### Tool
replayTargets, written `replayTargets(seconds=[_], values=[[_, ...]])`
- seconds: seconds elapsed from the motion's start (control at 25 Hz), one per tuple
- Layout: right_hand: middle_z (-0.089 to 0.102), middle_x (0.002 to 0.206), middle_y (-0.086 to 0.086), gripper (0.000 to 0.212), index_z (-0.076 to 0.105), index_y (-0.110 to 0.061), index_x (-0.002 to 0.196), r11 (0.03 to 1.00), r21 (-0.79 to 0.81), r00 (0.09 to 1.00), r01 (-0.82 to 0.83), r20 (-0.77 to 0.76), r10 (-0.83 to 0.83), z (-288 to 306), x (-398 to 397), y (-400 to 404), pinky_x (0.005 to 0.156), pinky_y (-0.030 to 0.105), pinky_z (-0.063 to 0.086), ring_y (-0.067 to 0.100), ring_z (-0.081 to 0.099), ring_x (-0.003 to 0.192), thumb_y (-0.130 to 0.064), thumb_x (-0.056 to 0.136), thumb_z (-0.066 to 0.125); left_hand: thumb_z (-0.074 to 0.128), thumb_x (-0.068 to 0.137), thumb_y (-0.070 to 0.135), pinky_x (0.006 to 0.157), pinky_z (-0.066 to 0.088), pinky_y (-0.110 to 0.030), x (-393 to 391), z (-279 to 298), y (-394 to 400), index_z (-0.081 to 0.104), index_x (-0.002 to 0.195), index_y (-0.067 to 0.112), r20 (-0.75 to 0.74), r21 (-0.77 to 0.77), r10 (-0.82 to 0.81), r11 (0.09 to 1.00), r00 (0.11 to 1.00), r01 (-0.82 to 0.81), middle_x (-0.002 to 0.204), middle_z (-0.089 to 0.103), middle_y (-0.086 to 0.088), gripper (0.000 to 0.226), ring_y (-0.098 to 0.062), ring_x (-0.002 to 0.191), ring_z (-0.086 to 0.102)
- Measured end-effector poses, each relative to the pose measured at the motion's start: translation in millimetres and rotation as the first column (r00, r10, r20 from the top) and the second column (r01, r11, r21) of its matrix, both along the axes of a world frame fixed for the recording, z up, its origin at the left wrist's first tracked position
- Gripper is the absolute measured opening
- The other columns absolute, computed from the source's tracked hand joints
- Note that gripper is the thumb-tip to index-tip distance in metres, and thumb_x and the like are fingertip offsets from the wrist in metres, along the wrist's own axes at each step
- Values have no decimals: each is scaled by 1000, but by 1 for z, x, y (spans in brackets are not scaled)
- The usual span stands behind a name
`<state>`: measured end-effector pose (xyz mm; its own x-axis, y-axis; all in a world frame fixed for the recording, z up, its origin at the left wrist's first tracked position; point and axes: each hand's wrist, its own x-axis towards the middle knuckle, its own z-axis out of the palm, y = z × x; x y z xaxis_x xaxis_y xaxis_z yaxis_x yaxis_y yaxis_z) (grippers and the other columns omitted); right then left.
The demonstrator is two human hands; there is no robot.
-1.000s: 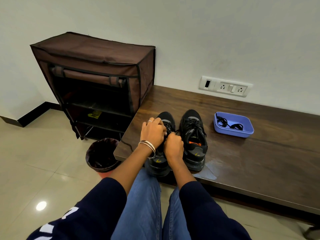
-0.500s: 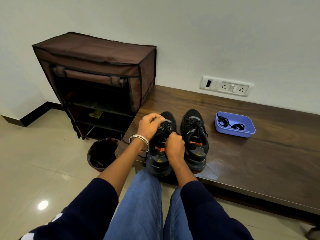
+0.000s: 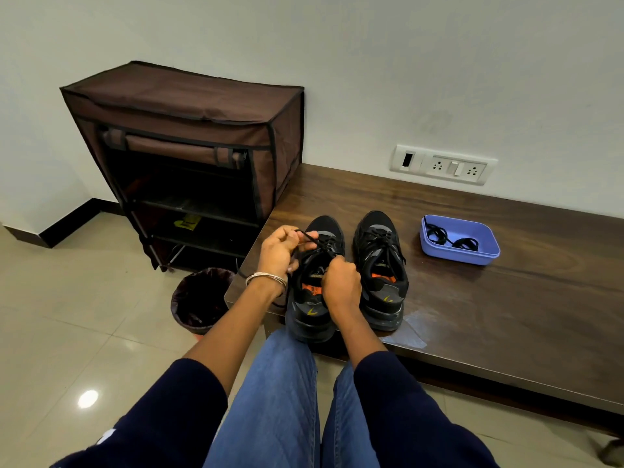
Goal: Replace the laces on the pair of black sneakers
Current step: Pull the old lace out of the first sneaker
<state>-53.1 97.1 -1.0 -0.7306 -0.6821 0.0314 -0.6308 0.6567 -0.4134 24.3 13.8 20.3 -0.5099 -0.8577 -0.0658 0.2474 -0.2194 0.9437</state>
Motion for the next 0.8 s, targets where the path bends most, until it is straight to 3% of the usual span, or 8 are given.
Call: replayTargets(seconds=[0.08, 0.12, 0.2, 0.28, 0.4, 0.52, 0.64, 0.8], values=[[65, 110, 20, 22, 55, 2, 114, 1000, 4, 1000, 4, 0, -4, 0, 1, 0, 75, 39, 52, 36, 64, 102, -5, 98, 41, 37, 102, 9, 30, 25, -16, 2, 3, -1, 46, 78, 12, -20, 133, -26, 991, 999, 29, 72, 66, -6, 25, -10, 51, 60], [65, 110, 20, 22, 55, 2, 114, 1000, 7, 1000, 2, -1, -2, 0, 1, 0, 75, 39, 52, 35, 64, 102, -6, 98, 42, 42, 101, 14, 32, 27, -18, 1, 2, -1, 45, 78, 14, 105, 64, -30, 998, 994, 24, 68, 61, -5, 23, -11, 49, 54], [65, 110, 20, 22, 54, 2, 114, 1000, 4, 1000, -2, 3, 2, 0, 1, 0, 74, 39, 52, 35, 64, 102, -9, 99, 43, 63, 90, 28, 47, 39, -24, -2, -4, -3, 45, 78, 16, 445, -252, 51, 965, 894, 70, 68, 55, 0, 24, -12, 54, 50], [64, 110, 19, 24, 54, 1, 115, 1000, 0, 1000, -3, 20, 3, 0, 0, 1, 74, 38, 51, 35, 64, 103, -13, 100, 42, 78, 75, 31, 62, 48, -30, -6, -8, -1, 43, 90, 15, 630, -503, 185, 837, 754, 214, 80, 59, 1, 42, -16, 67, 58], [65, 110, 20, 23, 54, 1, 114, 1000, -1, 1000, -2, 15, 2, -2, -1, 0, 74, 39, 51, 36, 63, 103, -12, 100, 41, 71, 81, 23, 69, 51, -42, -15, -4, 6, 38, 112, 18, 720, -665, 366, 607, 589, 435, 94, 65, -11, 46, -36, 84, 63], [65, 109, 19, 23, 55, 1, 113, 1000, -3, 1000, -8, 8, 8, -3, -1, 0, 73, 39, 51, 35, 64, 101, -11, 100, 41, 62, 88, 27, 68, 51, -41, -15, -11, 3, 54, 104, 18, 673, -737, 436, 471, 598, 485, 87, 67, -9, 20, -35, 85, 63], [65, 110, 19, 24, 55, 1, 115, 1000, 5, 1000, -14, 11, 14, -3, -1, -1, 73, 38, 51, 35, 64, 102, -11, 99, 41, 64, 86, 24, 64, 46, -31, -15, -21, 2, 63, 84, 17, 614, -736, 378, 590, 693, 331, 70, 64, 2, 7, -25, 76, 63], [64, 111, 20, 24, 53, 2, 116, 1000, 13, 1000, -19, 10, 19, -2, 0, 0, 76, 39, 51, 35, 63, 103, -9, 99, 40, 63, 87, 21, 68, 42, -30, -25, -15, 1, 61, 72, 21, 665, -540, 231, 806, 711, 243, 66, 57, 4, 15, -18, 71, 54]])
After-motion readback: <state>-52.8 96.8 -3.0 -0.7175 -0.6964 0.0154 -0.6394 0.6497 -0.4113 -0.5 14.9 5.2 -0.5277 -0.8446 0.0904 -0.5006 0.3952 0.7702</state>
